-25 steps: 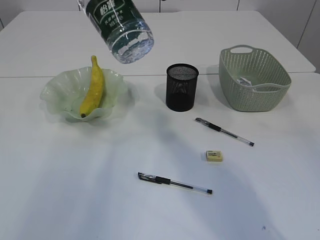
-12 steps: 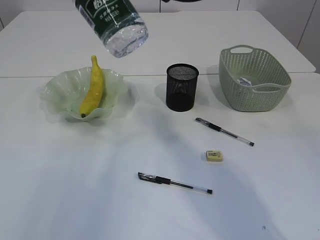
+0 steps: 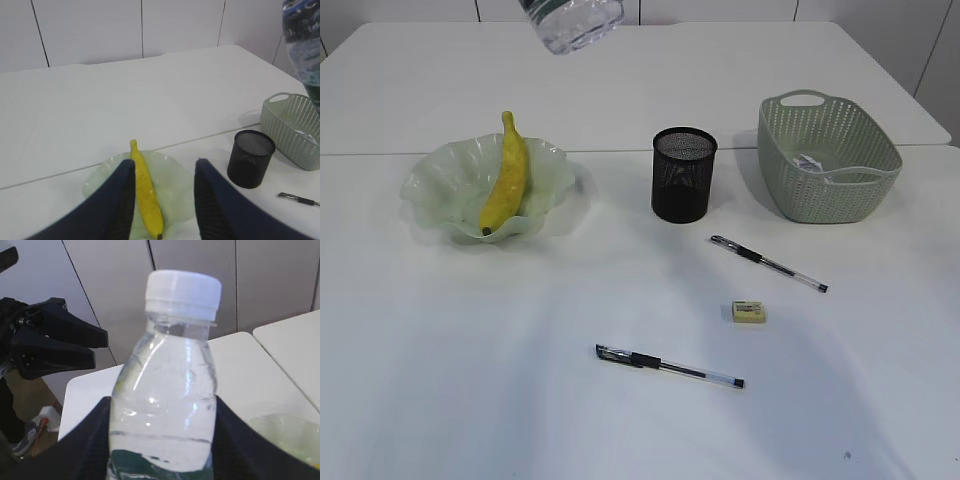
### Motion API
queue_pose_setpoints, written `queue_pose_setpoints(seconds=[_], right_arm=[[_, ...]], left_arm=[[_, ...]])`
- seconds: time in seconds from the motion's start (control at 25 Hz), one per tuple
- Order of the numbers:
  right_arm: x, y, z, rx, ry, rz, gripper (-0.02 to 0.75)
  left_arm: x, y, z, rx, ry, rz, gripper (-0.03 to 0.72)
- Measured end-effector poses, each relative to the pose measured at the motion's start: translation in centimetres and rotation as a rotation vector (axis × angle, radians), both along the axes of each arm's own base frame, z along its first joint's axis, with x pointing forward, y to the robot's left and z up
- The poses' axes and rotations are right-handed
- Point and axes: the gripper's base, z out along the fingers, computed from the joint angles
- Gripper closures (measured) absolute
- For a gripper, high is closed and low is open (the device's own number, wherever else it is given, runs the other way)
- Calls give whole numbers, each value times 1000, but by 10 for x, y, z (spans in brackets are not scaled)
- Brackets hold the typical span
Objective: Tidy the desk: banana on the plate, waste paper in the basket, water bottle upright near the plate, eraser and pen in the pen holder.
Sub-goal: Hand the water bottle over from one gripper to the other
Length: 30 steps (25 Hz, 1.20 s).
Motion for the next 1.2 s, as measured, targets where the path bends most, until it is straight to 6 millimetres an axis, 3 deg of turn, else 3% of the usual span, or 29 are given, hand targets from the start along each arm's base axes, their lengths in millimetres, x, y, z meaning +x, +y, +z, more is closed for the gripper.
queue_pose_setpoints(seconds=[0.44, 0.72, 1.2], right_arm=[[-1, 0, 3, 23, -123, 54, 360], [5, -11, 5, 57, -135, 45, 360], [26, -12, -19, 95, -135, 62, 360]], left_arm=[[0, 0, 0, 3, -3, 0, 427], [0, 0, 0, 3, -3, 0, 434], [0, 0, 0, 5, -3, 0, 448]])
